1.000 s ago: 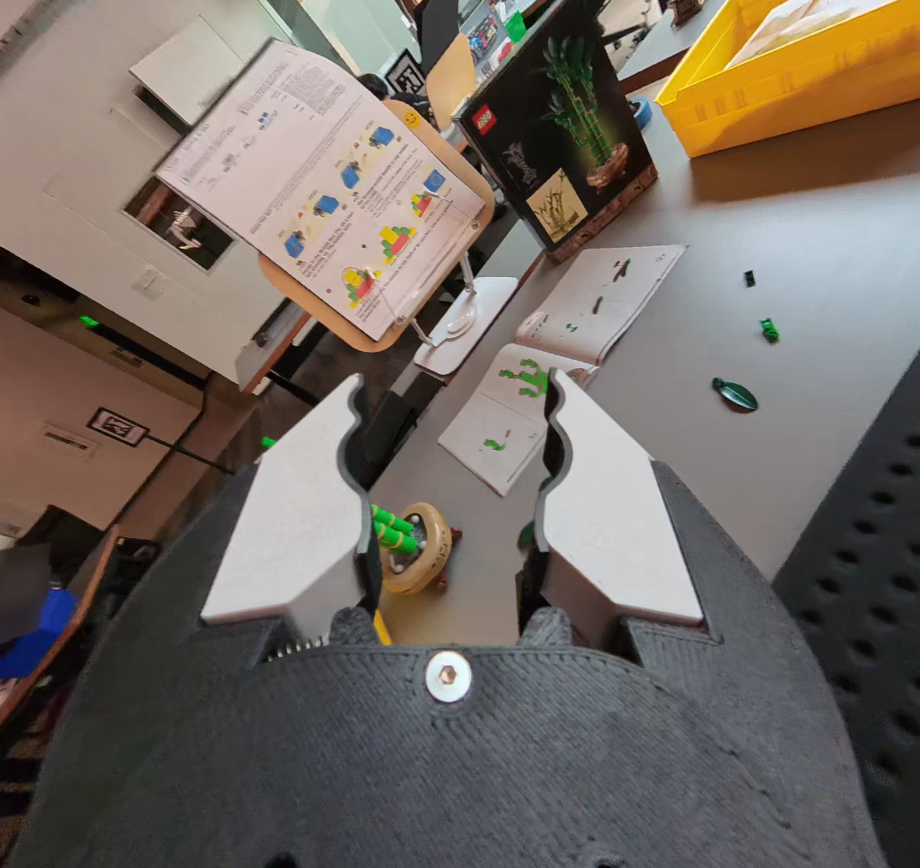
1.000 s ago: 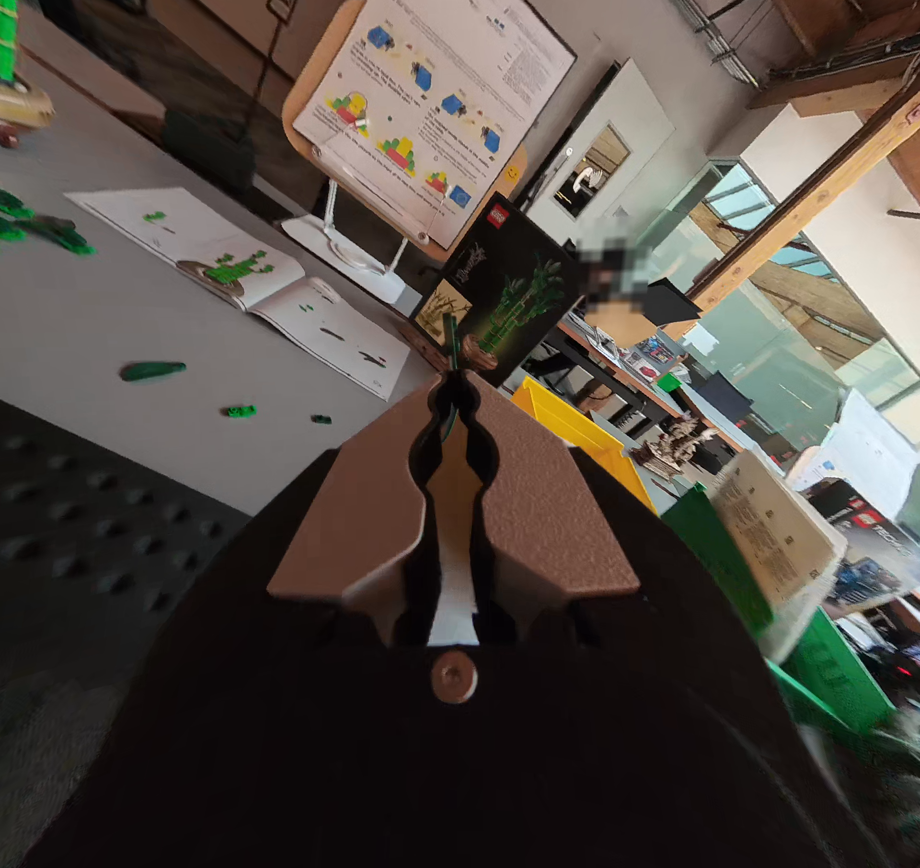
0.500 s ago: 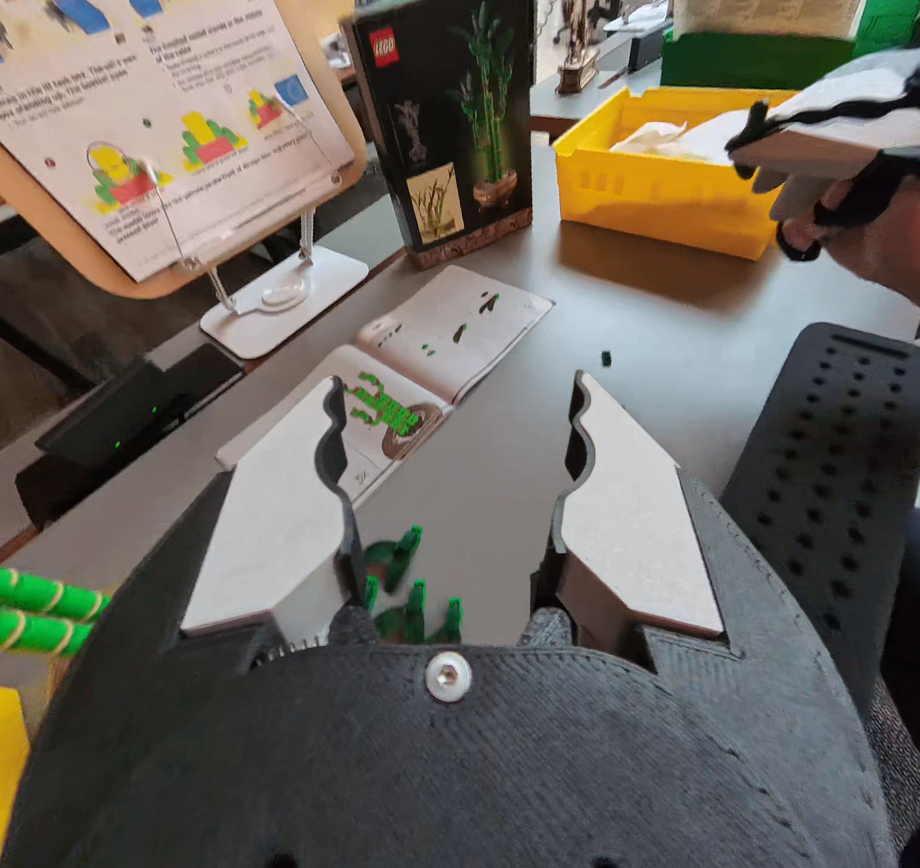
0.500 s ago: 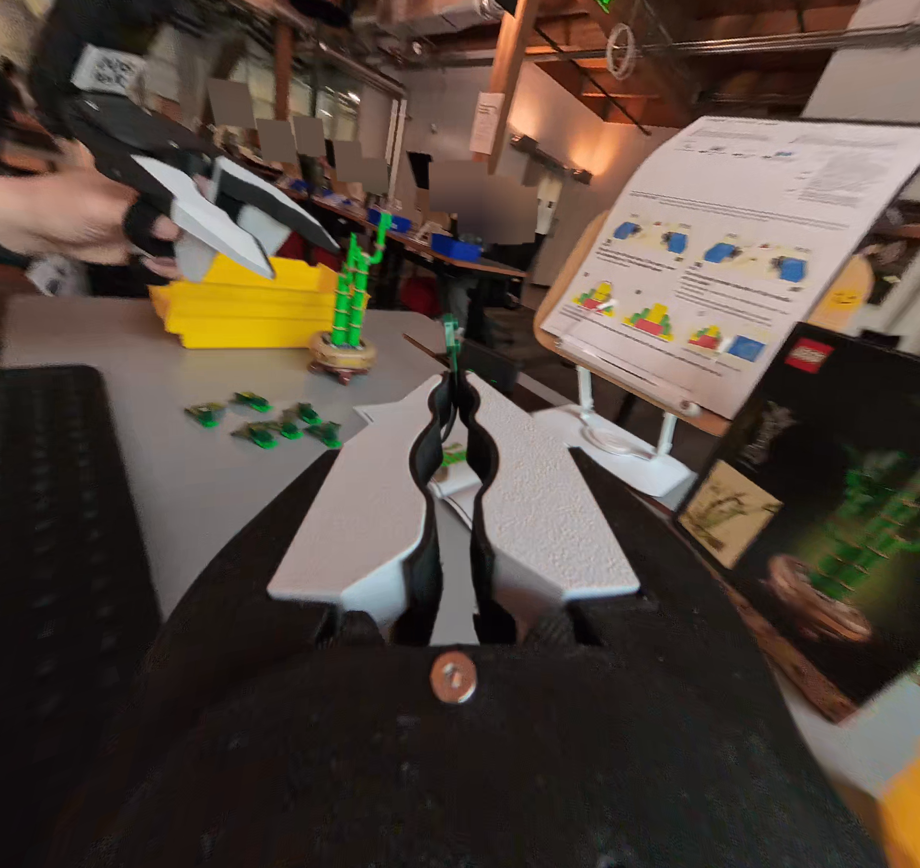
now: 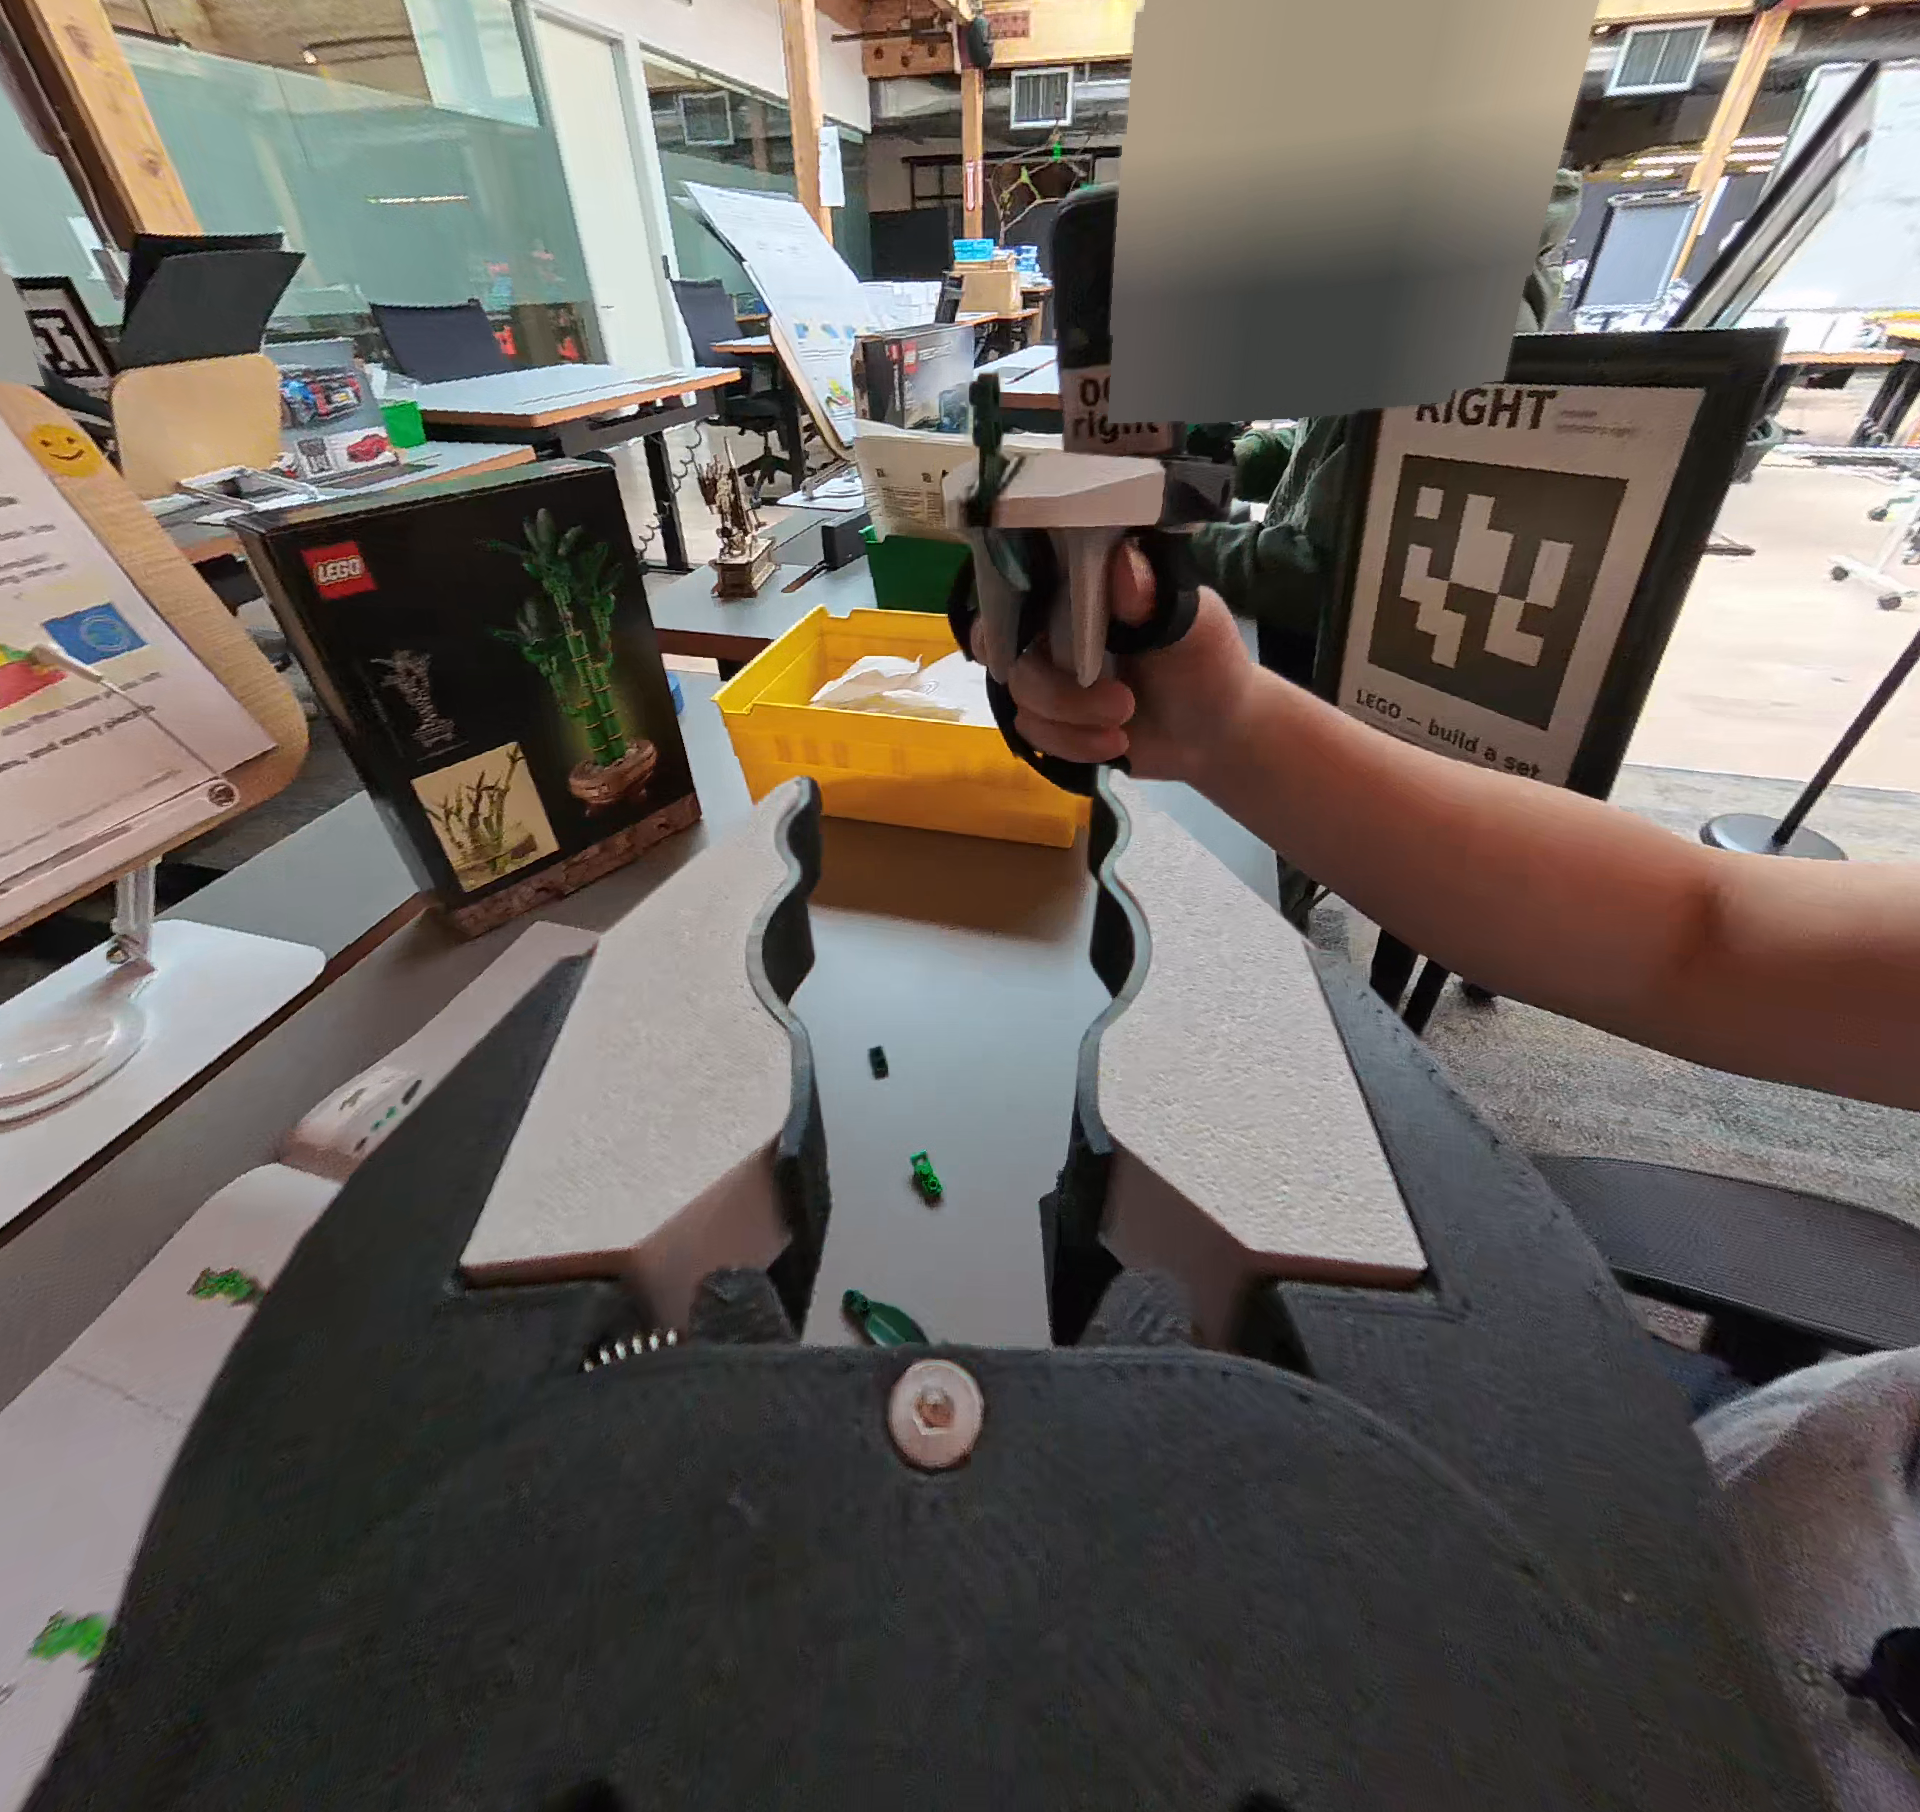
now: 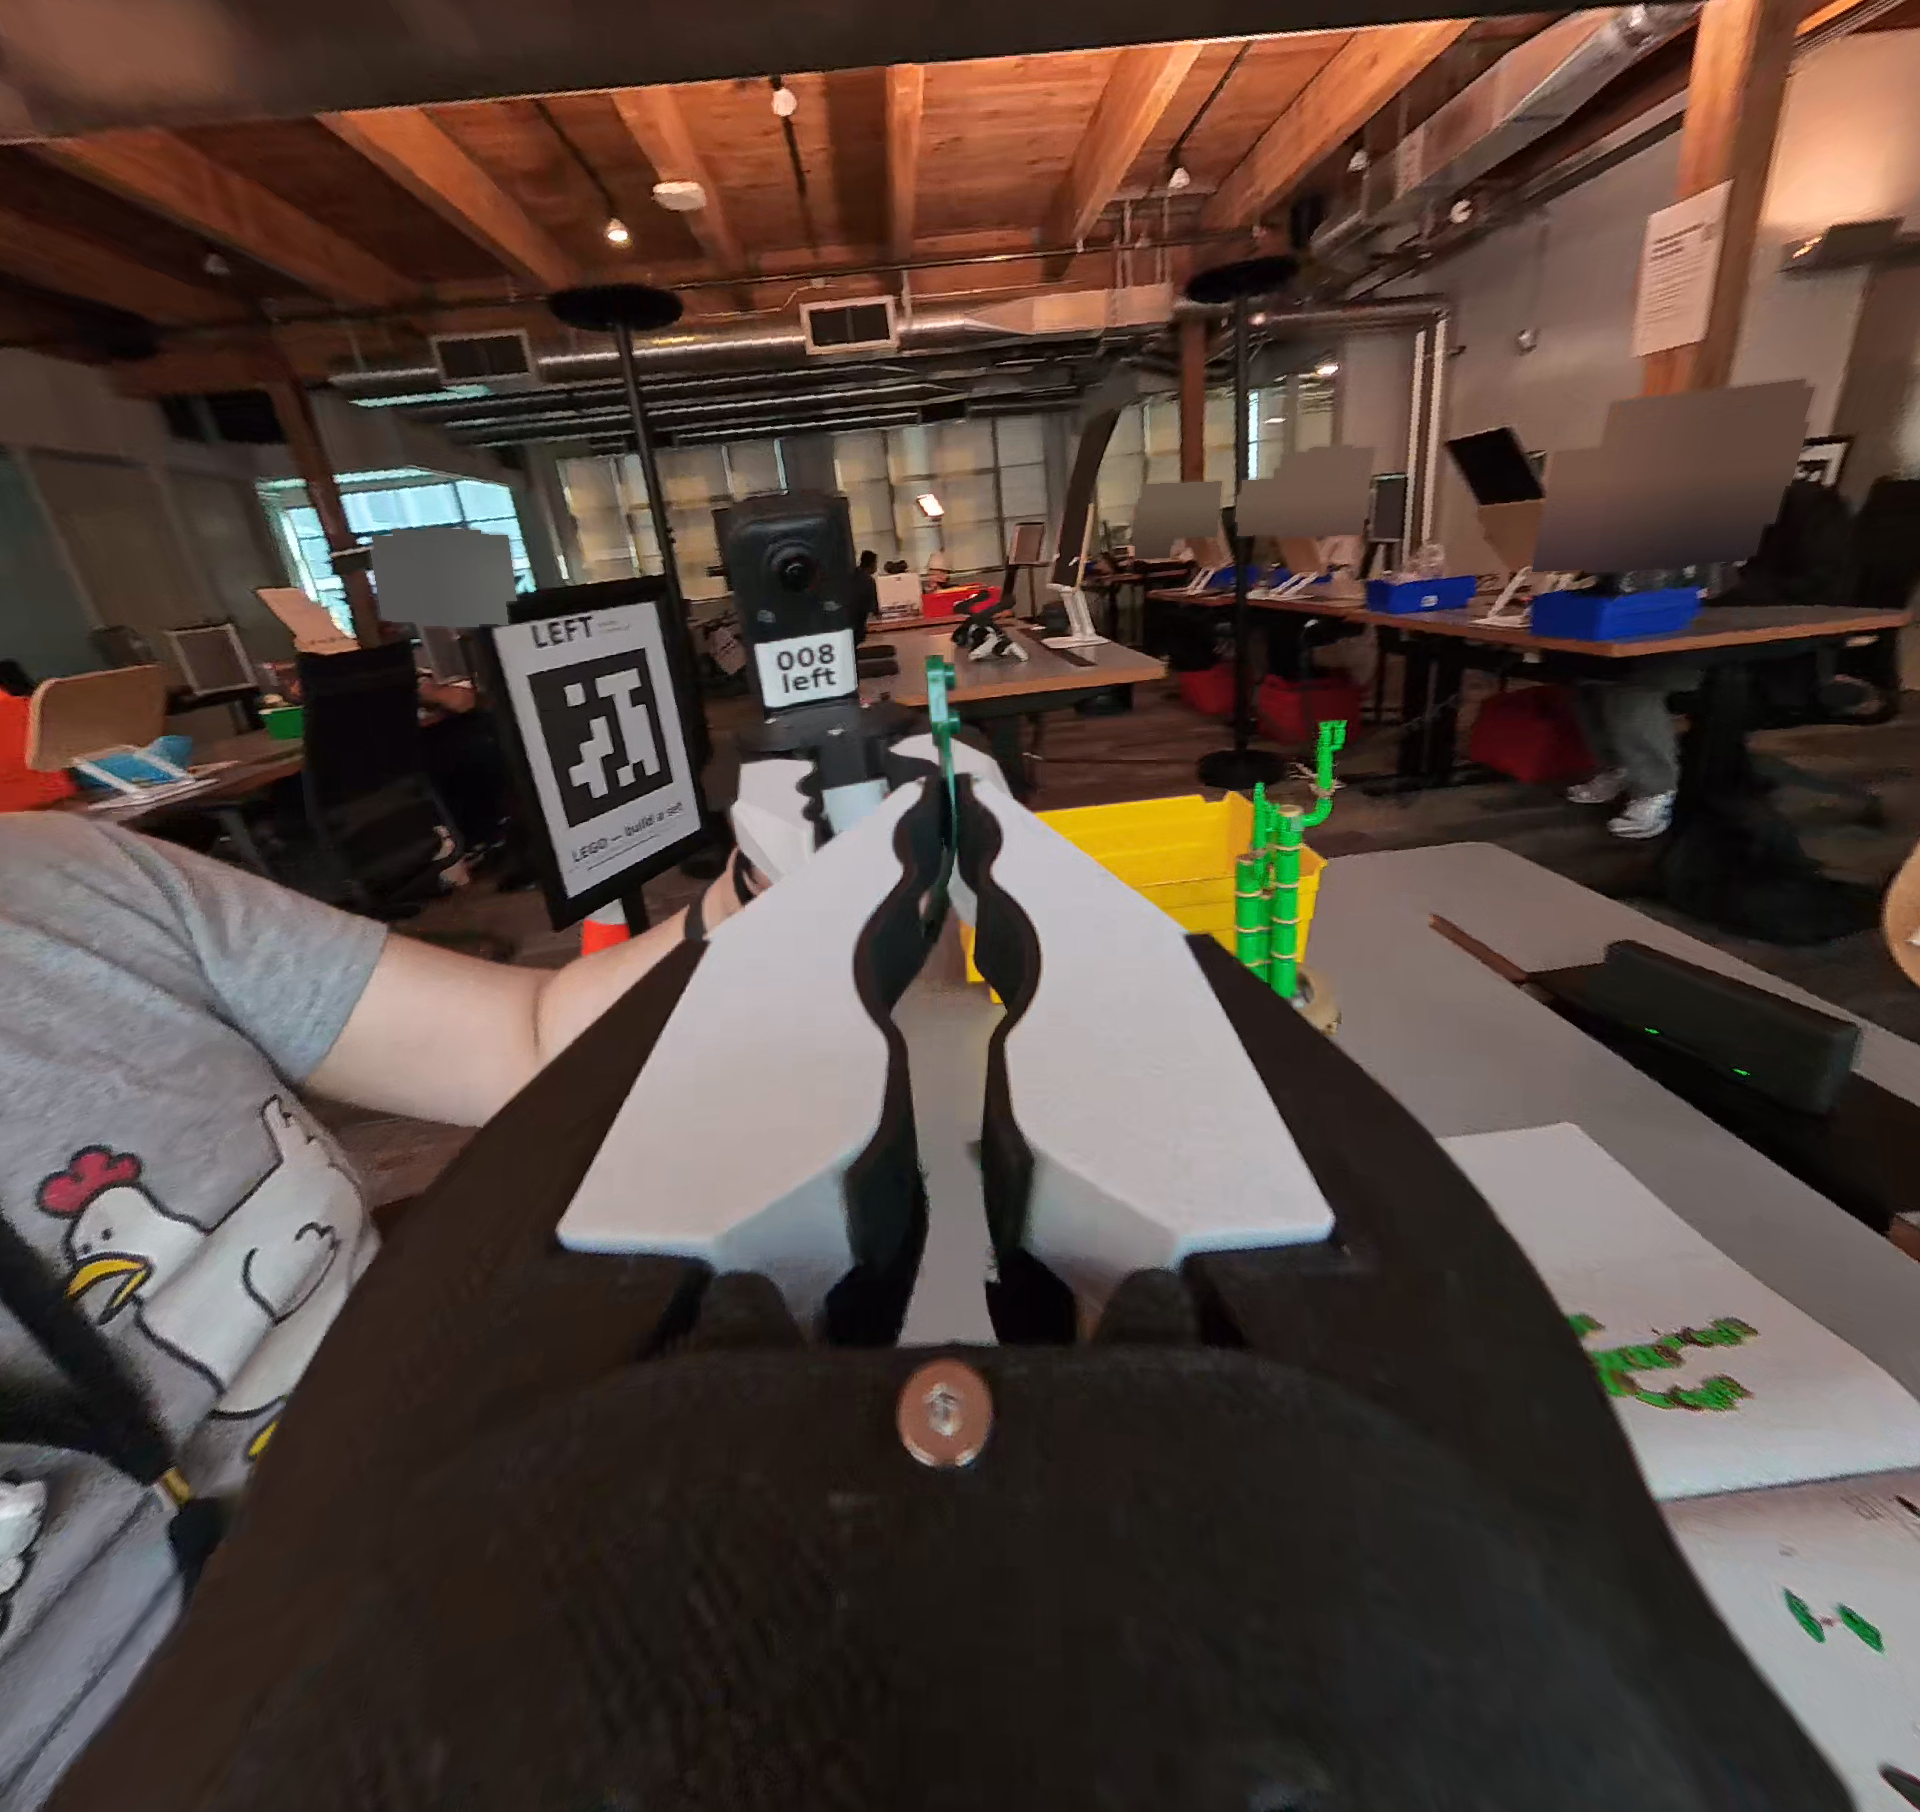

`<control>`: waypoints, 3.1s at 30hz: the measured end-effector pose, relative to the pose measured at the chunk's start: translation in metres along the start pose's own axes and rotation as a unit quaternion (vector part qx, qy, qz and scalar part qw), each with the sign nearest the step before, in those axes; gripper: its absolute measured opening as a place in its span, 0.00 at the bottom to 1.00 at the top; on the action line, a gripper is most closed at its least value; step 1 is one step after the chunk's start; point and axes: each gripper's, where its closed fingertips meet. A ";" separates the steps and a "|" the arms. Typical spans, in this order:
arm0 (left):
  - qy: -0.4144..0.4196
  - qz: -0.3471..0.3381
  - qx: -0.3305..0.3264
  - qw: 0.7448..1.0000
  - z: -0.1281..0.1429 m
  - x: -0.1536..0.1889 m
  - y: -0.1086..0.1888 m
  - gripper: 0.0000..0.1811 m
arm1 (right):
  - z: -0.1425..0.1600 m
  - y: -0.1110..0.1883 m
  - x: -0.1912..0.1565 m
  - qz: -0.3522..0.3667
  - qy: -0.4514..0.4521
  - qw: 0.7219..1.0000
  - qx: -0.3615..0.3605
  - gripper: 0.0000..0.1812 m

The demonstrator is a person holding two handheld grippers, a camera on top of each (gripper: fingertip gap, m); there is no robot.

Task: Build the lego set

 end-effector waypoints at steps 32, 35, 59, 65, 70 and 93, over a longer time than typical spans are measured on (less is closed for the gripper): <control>0.095 0.094 -0.020 0.991 0.103 -0.060 -0.044 0.11 | 0.141 0.023 0.096 0.225 0.716 0.627 -0.207 0.00; 0.167 0.113 -0.065 0.977 0.128 -0.063 -0.043 0.14 | 0.159 0.019 0.096 0.197 0.710 0.639 -0.218 0.00; 0.203 0.027 -0.072 0.976 0.164 -0.104 -0.039 0.03 | 0.193 0.046 0.136 0.169 0.288 0.906 -0.261 0.10; 0.069 -0.052 -0.032 0.996 0.143 -0.108 -0.037 0.03 | 0.169 0.029 0.129 0.085 -0.223 0.969 -0.060 0.15; 0.008 -0.088 -0.017 0.996 0.134 -0.106 -0.039 0.03 | 0.163 0.022 0.129 0.055 -0.331 0.942 0.006 0.16; 0.047 -0.090 0.030 0.994 0.117 -0.101 -0.036 0.02 | 0.124 0.068 0.165 0.205 -0.228 0.939 0.159 0.12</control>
Point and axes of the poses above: each gripper's, where its closed fingertips meet, y back along the fingers, z out of its underside, x = y × z across the jaws, and after that the axes turned 2 degrees about y, right-handed
